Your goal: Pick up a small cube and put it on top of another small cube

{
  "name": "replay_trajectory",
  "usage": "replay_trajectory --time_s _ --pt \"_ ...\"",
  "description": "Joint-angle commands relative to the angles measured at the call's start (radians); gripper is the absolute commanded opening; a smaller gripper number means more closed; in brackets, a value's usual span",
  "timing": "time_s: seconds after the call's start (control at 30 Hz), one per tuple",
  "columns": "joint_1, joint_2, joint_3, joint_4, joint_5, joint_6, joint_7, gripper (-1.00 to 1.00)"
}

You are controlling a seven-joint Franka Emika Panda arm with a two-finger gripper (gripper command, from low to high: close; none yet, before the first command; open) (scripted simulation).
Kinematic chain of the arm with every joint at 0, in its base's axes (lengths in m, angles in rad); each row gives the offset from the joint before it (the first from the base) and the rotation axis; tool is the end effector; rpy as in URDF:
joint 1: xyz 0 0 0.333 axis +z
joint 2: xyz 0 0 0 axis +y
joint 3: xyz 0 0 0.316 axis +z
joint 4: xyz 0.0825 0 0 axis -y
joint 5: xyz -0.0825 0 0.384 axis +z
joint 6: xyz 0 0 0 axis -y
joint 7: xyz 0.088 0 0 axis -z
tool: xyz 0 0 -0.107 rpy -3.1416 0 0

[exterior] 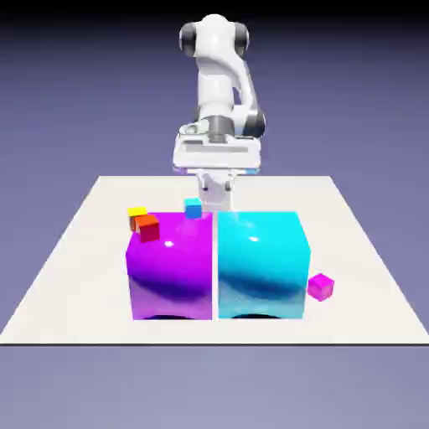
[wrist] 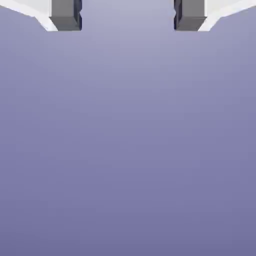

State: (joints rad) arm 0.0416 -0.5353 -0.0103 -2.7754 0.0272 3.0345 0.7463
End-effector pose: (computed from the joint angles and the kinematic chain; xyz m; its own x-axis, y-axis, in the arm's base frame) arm 0.4000 0.0104 0.4611 0.5255 -0.6844 0.5054 -0.4644 -0.7285 -0.5036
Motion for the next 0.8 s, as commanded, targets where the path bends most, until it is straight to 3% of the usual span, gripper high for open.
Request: replay_trajectory --time_s 0.0,0.77 --pt "0.007 0.036 0.013 0.029 -0.003 -0.030 0.010 0.00" --pt "0.118 0.870 0.360 0.690 -0.128 -0.754 0.239 0.00"
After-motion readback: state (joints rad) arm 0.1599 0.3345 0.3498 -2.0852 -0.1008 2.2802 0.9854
